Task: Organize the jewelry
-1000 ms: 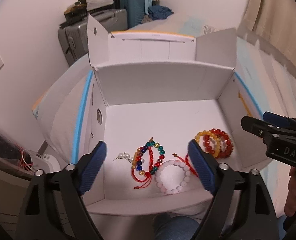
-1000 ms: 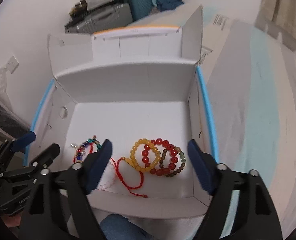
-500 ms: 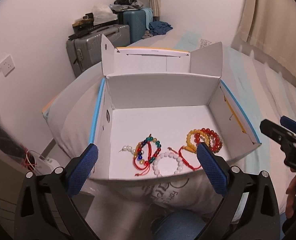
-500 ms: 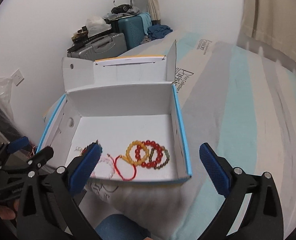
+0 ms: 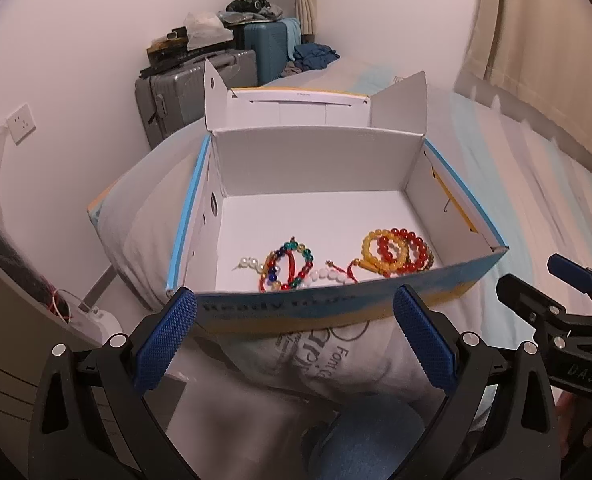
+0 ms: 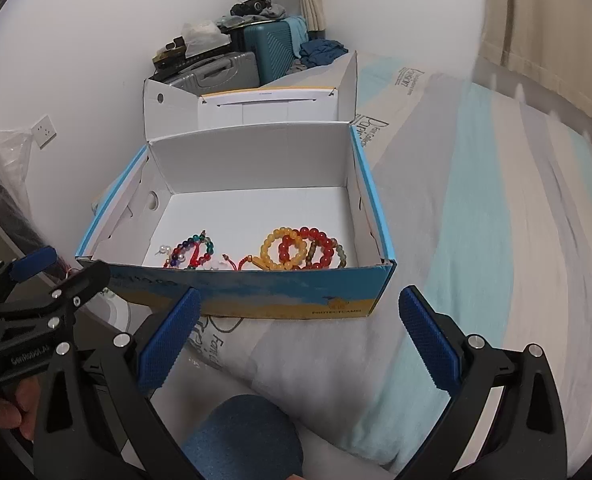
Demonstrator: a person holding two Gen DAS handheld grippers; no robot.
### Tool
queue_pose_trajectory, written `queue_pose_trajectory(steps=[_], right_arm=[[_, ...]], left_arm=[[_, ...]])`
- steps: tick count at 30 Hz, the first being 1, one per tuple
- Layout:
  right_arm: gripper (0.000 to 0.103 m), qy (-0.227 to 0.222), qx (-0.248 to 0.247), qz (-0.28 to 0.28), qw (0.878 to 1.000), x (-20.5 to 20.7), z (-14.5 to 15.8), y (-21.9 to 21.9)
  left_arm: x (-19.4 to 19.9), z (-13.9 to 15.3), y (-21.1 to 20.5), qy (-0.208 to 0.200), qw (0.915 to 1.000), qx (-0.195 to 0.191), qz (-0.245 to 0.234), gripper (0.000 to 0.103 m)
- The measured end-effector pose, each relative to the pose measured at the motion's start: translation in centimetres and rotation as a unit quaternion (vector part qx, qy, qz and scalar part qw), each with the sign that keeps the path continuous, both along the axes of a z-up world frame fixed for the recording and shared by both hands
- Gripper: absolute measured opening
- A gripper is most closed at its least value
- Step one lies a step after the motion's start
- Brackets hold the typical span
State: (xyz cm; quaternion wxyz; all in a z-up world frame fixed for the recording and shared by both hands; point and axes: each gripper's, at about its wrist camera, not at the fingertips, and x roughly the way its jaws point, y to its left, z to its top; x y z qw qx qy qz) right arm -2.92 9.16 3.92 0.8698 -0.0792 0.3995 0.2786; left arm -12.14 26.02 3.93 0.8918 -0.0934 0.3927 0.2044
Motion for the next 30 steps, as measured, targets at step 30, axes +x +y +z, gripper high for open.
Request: queue_pose_trajectory(steps=[30], right_arm=[[0.095,0.002,-0.014,0.001,1.0,-0.61,-0.32,0.26]], left_arm=[[-0.56,-0.18,-0.4,0.01,0.9998,-0.009,0.012,0.097]])
